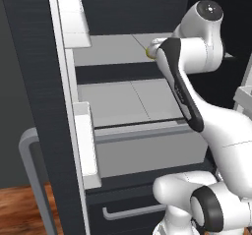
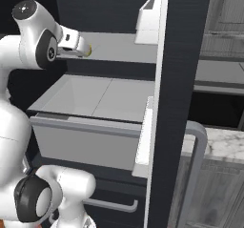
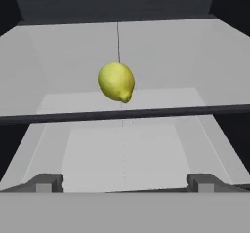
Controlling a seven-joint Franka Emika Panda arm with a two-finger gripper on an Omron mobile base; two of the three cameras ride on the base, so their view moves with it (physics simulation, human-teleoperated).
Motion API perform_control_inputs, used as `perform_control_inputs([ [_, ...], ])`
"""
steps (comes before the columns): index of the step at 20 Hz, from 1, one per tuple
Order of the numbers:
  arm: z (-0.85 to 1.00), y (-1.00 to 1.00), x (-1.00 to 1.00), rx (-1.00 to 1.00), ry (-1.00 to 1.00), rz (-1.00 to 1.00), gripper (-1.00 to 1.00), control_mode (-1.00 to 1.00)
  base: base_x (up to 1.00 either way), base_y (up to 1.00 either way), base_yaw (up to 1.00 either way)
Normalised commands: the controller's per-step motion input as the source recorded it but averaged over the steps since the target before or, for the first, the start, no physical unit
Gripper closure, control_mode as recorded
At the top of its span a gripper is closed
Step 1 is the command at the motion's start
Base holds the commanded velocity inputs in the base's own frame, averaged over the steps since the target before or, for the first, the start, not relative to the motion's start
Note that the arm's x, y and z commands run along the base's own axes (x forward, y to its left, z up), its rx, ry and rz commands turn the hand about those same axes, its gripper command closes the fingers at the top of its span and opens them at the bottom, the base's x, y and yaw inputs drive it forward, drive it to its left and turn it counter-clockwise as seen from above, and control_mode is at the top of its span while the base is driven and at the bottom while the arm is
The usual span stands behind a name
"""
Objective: Retrieve a lemon from the fridge and place it on the cutting board with the fish.
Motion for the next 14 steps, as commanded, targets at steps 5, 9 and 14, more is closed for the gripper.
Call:
perform_control_inputs([
  [5,-0.01,0.07,0.54,0.00,0.01,0.00,-1.00,-1.00,0.00,0.00,0.00],
  [9,0.00,0.14,0.54,0.00,0.01,0.00,-1.00,-1.00,0.00,0.00,0.00],
  [14,0.00,0.12,0.62,-0.01,0.01,0.00,-1.00,-1.00,0.00,0.00,0.00],
])
